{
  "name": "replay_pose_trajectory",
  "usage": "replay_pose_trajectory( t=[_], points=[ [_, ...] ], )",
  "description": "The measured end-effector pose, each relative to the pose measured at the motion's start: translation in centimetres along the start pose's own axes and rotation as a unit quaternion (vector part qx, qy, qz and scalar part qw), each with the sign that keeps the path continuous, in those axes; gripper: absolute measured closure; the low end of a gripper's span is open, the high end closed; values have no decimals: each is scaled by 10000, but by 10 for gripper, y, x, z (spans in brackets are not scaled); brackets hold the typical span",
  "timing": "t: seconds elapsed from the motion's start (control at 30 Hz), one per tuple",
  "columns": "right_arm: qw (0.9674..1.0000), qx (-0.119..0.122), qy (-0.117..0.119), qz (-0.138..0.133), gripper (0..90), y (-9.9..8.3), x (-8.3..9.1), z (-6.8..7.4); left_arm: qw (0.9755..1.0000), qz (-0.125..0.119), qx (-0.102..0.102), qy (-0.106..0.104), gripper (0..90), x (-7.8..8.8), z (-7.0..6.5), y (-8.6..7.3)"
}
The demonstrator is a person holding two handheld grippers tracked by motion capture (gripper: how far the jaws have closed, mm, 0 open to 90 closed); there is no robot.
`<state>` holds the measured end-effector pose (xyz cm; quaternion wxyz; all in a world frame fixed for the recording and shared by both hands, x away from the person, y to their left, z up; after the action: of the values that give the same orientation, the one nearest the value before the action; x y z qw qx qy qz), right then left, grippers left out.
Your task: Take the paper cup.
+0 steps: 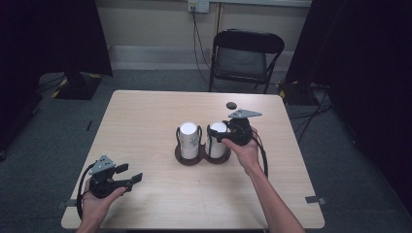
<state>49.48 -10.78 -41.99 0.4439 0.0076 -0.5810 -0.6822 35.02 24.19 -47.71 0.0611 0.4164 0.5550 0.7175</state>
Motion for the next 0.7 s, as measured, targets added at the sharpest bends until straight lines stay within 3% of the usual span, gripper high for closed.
replay_pose_trajectory(
  t=[0.7],
  points=[
    [9999,66,-6,-94,352,10,7,3,10000,-4,13,-11,284,0,1,0]
  ],
)
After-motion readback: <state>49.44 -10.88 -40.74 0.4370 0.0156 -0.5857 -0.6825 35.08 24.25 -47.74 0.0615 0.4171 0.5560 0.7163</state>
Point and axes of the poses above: each handheld gripper's, and its own axes: x roughly backward along the jaws, y roughly out of its top, z roughly to its left, the point moved 5 cm from there along -x, roughly forward along the jaws, and after that the axes turned 15 degrees about -x, right-handed, at the moved point
